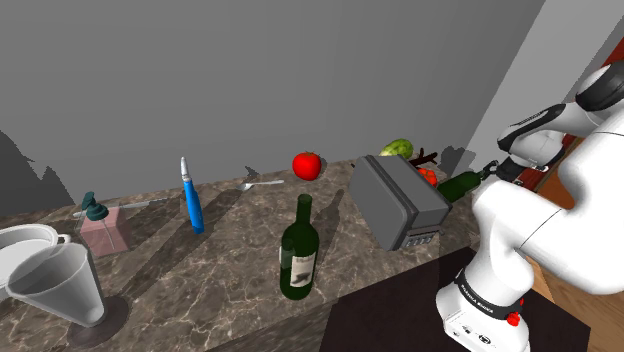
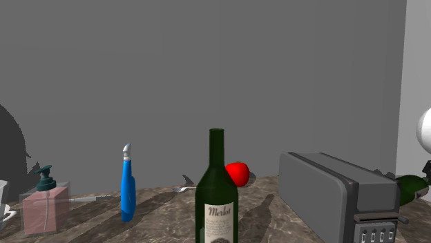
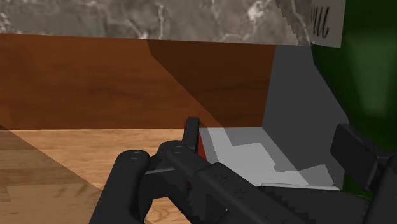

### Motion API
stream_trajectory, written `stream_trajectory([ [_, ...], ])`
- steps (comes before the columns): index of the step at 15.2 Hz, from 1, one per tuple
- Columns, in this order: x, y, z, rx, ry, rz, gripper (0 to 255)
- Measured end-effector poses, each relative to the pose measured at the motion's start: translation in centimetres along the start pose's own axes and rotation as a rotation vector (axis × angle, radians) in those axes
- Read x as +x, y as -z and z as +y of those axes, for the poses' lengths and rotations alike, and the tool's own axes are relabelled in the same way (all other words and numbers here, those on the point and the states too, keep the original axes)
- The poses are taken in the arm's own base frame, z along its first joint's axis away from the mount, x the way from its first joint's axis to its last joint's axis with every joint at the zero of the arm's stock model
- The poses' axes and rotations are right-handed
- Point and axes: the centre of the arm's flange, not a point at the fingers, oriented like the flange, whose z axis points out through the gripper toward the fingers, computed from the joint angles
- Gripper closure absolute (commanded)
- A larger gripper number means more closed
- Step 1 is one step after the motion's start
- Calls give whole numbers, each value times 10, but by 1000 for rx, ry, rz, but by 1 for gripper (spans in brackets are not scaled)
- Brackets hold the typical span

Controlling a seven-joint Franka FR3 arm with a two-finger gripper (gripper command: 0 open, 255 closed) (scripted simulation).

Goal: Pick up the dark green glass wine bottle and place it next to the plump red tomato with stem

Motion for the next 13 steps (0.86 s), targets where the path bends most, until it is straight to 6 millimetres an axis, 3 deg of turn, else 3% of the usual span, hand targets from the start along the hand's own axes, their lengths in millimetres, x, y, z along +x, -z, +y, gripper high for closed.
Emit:
stream_trajectory([
  [4,0,-1,0,0,0,0,0],
  [5,0,-1,0,0,0,0,255],
  [13,0,-1,0,0,0,0,255],
])
